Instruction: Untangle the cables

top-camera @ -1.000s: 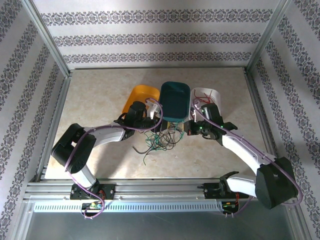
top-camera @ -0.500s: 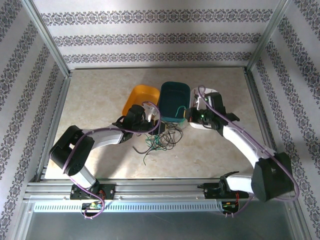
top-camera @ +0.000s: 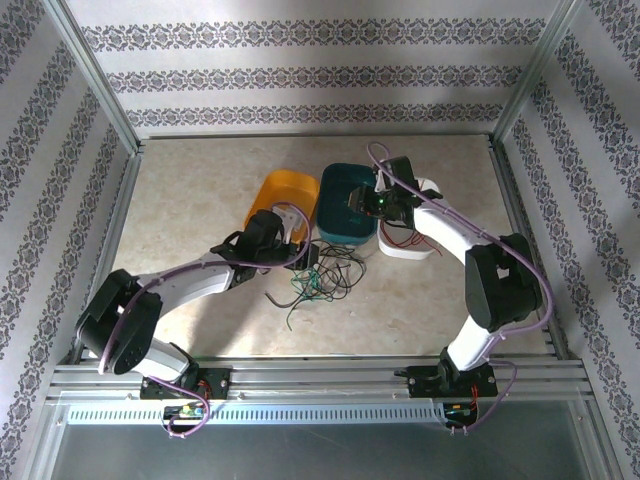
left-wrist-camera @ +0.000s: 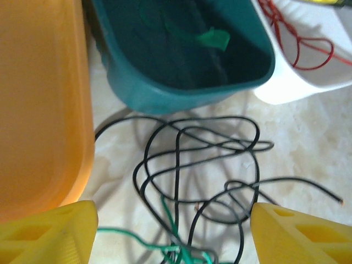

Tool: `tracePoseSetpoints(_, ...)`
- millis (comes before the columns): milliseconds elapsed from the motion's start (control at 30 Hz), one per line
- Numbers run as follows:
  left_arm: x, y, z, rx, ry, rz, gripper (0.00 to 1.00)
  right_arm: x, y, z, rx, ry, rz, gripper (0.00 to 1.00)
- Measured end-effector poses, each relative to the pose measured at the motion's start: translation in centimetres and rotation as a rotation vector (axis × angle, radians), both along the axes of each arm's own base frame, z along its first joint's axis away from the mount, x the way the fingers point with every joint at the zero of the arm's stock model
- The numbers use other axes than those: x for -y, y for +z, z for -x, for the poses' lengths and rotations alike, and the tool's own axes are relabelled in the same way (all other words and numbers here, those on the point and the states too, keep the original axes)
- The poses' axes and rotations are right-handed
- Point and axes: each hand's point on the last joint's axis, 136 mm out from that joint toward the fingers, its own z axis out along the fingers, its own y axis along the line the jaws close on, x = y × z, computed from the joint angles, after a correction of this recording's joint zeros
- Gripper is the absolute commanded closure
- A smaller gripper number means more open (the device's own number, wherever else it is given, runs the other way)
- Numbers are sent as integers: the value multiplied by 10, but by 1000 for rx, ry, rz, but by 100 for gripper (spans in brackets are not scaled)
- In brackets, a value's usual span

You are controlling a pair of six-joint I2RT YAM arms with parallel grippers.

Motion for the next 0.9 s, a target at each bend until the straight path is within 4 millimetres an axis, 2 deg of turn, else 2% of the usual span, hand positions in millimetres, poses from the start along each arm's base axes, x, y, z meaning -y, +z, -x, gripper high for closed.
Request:
tracePoseSetpoints(100, -10, -4, 13, -50, 1, -38, 25, -14, 17, 15, 47, 57, 20, 53)
tracePoseSetpoints(233, -21, -16, 34, -124, 5, -63, 28, -30, 33, 46, 93, 147, 41, 54)
tracePoseSetpoints(300, -24, -27, 46, -174, 2, -60, 29, -37, 32, 59, 95, 186, 57, 54)
tracePoseSetpoints(433, -22, -45, 61, -268, -19, -48, 35, -44, 17, 79, 58, 236, 89, 55)
tracePoseSetpoints(500, -21, -50, 63, -290, -23, -46, 40, -42, 9, 83, 34, 238, 99, 55)
tracePoseSetpoints(600, -20, -52, 64, -300, -28, -44, 56, -39, 3, 87, 16, 235, 110, 55)
tracePoseSetpoints(667, -18, -51, 62, -290, -34, -39, 61, -38, 2, 87, 13, 234, 114, 55)
tracePoseSetpoints(800, -16, -55, 60, -289, -39, -38, 65, -38, 1, 88, 11, 234, 116, 55)
tracePoseSetpoints(900, -16, -66, 60, -313, -40, -55, 60, -37, -1, 88, 8, 232, 120, 55)
